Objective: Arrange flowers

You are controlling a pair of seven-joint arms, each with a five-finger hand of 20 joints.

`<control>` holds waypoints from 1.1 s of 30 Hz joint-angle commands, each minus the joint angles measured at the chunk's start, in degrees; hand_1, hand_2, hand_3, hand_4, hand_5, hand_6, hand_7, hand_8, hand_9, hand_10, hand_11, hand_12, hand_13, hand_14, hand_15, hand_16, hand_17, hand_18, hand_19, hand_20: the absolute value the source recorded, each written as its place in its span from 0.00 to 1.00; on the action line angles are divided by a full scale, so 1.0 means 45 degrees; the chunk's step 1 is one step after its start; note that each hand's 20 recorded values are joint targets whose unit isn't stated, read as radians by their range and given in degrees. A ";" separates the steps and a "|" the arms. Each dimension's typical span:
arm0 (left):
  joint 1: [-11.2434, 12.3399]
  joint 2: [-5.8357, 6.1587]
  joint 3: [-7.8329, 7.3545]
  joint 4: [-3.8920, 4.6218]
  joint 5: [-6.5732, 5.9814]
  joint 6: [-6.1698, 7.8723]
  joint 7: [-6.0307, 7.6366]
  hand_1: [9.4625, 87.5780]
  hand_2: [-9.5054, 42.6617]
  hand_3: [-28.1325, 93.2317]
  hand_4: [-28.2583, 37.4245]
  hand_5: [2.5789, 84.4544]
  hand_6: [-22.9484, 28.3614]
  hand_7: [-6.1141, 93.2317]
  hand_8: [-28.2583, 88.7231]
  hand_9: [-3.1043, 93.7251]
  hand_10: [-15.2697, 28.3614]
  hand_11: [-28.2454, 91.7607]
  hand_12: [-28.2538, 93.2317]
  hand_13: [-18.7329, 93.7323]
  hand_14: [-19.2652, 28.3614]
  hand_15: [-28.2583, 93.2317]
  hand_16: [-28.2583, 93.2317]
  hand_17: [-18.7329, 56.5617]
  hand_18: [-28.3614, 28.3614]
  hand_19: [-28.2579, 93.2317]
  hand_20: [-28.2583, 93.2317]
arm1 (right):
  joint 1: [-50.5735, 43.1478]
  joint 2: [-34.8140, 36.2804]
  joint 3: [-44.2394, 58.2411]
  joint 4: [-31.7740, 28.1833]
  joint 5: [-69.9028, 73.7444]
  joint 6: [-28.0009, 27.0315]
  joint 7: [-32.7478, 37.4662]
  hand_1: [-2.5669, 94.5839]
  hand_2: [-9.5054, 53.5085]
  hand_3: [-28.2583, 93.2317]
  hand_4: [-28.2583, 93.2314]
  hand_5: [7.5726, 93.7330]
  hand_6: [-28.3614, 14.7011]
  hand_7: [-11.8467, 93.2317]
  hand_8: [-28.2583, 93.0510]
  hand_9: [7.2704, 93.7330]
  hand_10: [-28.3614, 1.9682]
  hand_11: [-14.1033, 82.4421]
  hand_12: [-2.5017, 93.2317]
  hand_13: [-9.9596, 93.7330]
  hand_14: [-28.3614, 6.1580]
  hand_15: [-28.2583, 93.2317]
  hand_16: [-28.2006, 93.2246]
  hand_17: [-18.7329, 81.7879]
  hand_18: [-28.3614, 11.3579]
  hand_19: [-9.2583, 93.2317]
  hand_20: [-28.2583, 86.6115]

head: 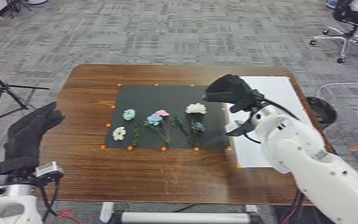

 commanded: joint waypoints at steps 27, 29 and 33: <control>0.1165 -0.0258 0.0549 -0.1217 0.0759 0.1101 0.1767 0.08 0.45 0.76 0.00 0.67 0.46 0.16 0.18 0.61 0.67 0.37 0.32 0.53 0.73 0.34 0.25 0.34 0.70 0.32 0.37 | -0.9520 -0.5234 0.7383 -0.3527 0.7680 -0.1191 -0.5743 0.01 0.28 0.78 0.08 0.34 0.69 0.15 0.18 0.30 0.49 0.17 0.13 0.28 0.42 0.24 0.36 0.27 0.36 0.14 0.43; 0.1123 -0.0196 0.0610 -0.1159 0.0612 0.1234 0.1958 0.09 0.37 0.79 0.00 0.59 0.48 0.15 0.18 0.52 0.66 0.36 0.32 0.53 0.73 0.34 0.25 0.39 0.70 0.34 0.39 | -0.9526 -0.5245 0.7605 -0.3497 0.7620 -0.1645 -0.5471 0.01 0.28 0.78 0.09 0.34 0.69 0.15 0.18 0.31 0.49 0.17 0.13 0.30 0.41 0.25 0.36 0.27 0.35 0.15 0.43; 0.1068 -0.0188 0.0822 -0.1094 0.0179 0.1805 0.2403 0.16 0.24 0.81 0.00 0.40 0.47 0.15 0.18 0.39 0.61 0.34 0.31 0.51 0.70 0.32 0.23 0.49 0.73 0.36 0.42 | -0.9530 -0.5288 0.7817 -0.3454 0.7305 -0.1908 -0.5138 0.06 0.24 0.79 0.10 0.38 0.65 0.16 0.18 0.36 0.45 0.19 0.14 0.34 0.39 0.27 0.37 0.30 0.34 0.15 0.43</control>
